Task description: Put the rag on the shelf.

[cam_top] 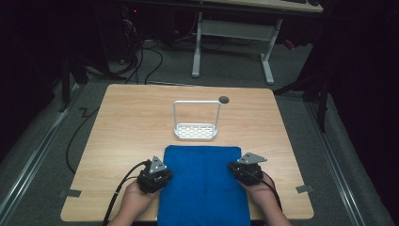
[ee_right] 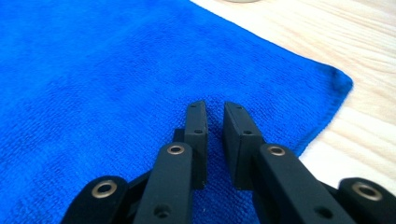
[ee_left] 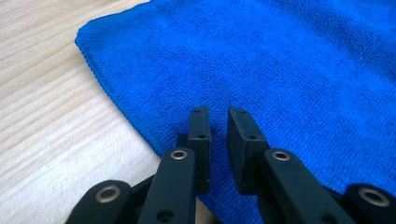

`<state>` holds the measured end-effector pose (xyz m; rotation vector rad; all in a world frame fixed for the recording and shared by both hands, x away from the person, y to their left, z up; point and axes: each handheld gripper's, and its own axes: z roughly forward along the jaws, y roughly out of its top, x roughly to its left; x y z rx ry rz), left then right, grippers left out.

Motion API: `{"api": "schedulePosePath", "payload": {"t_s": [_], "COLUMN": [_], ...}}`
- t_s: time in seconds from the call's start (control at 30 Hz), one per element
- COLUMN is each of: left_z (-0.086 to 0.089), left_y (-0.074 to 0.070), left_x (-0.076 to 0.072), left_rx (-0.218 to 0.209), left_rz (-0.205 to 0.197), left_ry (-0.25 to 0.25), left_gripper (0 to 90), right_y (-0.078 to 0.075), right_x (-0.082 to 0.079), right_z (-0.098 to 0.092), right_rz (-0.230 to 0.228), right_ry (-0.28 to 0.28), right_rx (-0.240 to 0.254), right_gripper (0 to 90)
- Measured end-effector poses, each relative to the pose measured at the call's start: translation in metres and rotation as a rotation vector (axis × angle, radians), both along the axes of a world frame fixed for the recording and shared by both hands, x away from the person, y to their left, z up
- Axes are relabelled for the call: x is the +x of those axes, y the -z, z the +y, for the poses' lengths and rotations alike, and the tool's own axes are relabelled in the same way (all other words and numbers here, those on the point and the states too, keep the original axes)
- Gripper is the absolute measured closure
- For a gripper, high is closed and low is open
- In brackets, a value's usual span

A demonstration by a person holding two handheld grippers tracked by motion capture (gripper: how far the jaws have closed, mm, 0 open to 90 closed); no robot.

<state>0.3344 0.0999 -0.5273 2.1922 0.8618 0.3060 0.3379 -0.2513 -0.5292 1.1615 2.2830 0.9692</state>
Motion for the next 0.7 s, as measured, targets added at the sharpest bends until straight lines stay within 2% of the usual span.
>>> {"api": "schedulePosePath", "payload": {"t_s": [0.03,0.07,0.1,0.2,0.23,0.27,0.3,0.33,0.37,0.4,0.43,0.47,0.5,0.6,0.63,0.7], "left_z": [0.003,0.005,0.009,0.019,0.023,0.023,0.029,0.029,0.037,0.037,0.044,0.044,0.048,0.051,0.047,0.043], "left_y": [0.0,0.0,-0.001,-0.003,-0.005,-0.005,-0.006,-0.006,-0.007,-0.007,-0.007,-0.007,-0.006,-0.003,0.0,0.001], "left_x": [-0.004,-0.007,-0.012,-0.022,-0.025,-0.025,-0.022,-0.022,-0.014,-0.014,-0.002,-0.002,0.007,0.028,0.041,0.046], "left_rx": [0.003,0.003,0.0,0.011,0.03,0.03,0.013,0.013,-0.046,-0.046,-0.105,-0.105,-0.12,-0.156,-0.164,-0.155], "left_rz": [0.001,0.004,0.011,0.041,0.031,0.031,-0.009,-0.009,-0.036,-0.036,-0.032,-0.032,-0.023,0.003,0.036,0.034], "left_ry": [0.008,0.014,0.024,0.043,0.039,0.039,0.005,0.005,-0.052,-0.052,-0.123,-0.123,-0.164,-0.231,-0.238,-0.239], "left_gripper": [79.9,79.9,79.9,79.6,76.7,73.2,70.2,68.4,65.4,62.5,58.7,55.7,55.7,50.3,48.9,48.6], "right_y": [0.0,0.0,0.0,-0.001,-0.002,-0.002,-0.006,-0.006,-0.011,-0.011,-0.011,-0.011,-0.011,-0.008,-0.007,-0.006], "right_x": [-0.007,-0.007,-0.015,-0.021,-0.024,-0.024,-0.023,-0.023,-0.021,-0.021,-0.019,-0.019,-0.018,-0.015,-0.013,-0.013], "right_z": [0.004,0.004,0.009,0.012,0.014,0.014,0.013,0.013,0.007,0.007,-0.001,-0.001,-0.003,-0.011,-0.013,-0.014], "right_rz": [0.004,0.004,0.008,0.018,0.041,0.041,0.013,0.013,-0.018,-0.018,-0.015,-0.015,-0.017,-0.013,-0.011,-0.015], "right_ry": [-0.021,-0.021,-0.049,-0.073,-0.098,-0.098,-0.099,-0.099,-0.069,-0.069,-0.044,-0.044,-0.04,-0.018,-0.008,-0.009], "right_rx": [0.01,0.01,0.014,0.011,0.032,0.032,0.06,0.06,0.092,0.092,0.121,0.121,0.126,0.13,0.131,0.13], "right_gripper": [81.4,81.4,81.5,81.1,76.8,76.8,74.1,74.1,71.8,71.8,69.9,69.9,69.5,66.6,65.3,64.4]}}
